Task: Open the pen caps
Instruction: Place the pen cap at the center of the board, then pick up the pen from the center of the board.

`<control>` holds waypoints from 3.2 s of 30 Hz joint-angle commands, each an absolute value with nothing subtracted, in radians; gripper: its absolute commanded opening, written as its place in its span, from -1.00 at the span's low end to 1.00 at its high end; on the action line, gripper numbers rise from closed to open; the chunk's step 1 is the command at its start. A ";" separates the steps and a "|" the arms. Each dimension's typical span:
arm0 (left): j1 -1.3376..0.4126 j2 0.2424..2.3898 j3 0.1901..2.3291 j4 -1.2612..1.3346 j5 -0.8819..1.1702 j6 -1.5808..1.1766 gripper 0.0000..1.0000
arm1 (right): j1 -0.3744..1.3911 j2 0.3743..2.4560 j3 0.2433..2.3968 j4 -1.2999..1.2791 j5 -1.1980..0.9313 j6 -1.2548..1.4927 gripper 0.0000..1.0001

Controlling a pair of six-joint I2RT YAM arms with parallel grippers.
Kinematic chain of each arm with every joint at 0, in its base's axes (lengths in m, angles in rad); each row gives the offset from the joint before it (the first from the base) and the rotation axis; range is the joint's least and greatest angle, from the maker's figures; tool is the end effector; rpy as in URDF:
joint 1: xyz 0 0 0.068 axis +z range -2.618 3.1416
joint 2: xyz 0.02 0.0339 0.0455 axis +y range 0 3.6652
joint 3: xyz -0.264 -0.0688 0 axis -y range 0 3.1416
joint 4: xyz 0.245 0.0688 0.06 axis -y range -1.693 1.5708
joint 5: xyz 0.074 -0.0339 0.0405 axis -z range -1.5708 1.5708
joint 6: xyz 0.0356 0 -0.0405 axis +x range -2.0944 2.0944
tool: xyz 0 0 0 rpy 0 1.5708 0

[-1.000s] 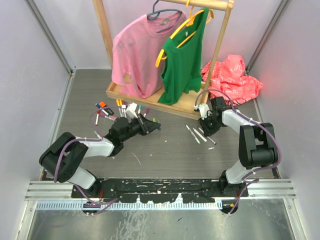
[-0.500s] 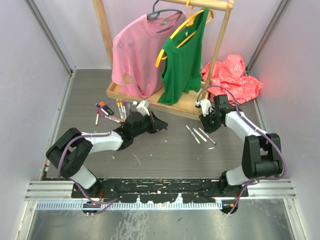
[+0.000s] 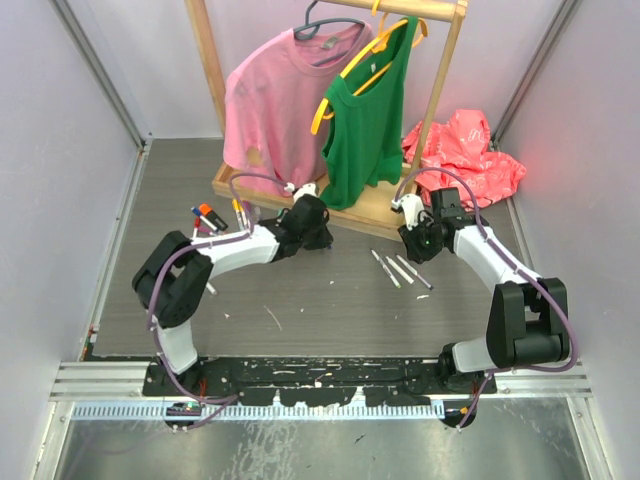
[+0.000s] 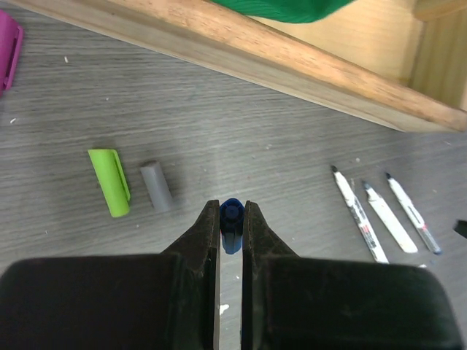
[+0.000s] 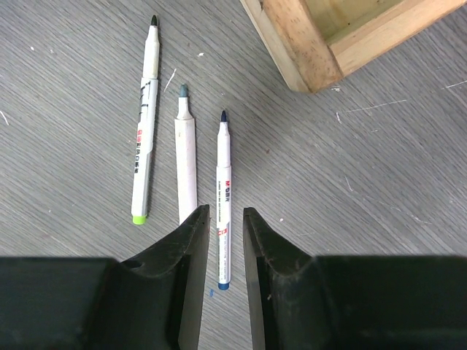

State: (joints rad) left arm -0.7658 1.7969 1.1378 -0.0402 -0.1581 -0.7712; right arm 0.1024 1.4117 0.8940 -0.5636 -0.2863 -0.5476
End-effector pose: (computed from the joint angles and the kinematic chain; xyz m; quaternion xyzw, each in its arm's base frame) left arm 0.2873 -0.2685 0.1979 -0.0358 0.9036 -0.2410 0.3523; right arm 0.2692 0.0378 0.2096 -0.3394 0.8990 0.0820 0.2645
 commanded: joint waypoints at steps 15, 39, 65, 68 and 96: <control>-0.775 1.984 1.397 -0.284 -0.227 -0.733 -0.89 | 0.101 1.366 0.914 -0.544 -0.317 -0.567 -0.36; -0.775 1.995 1.414 -0.303 -0.228 -0.726 -0.57 | 0.102 1.358 0.916 -0.552 -0.333 -0.575 -0.36; -0.766 1.653 1.089 -0.184 -0.368 -0.312 -0.07 | 0.101 1.344 0.913 -0.558 -0.349 -0.584 -0.34; -0.733 1.661 1.083 -0.198 -0.348 -0.261 0.10 | 0.101 1.345 0.913 -0.558 -0.351 -0.586 -0.35; -0.564 1.935 1.332 -0.382 -0.136 -0.184 -0.20 | 0.101 1.348 0.913 -0.568 -0.365 -0.596 -0.32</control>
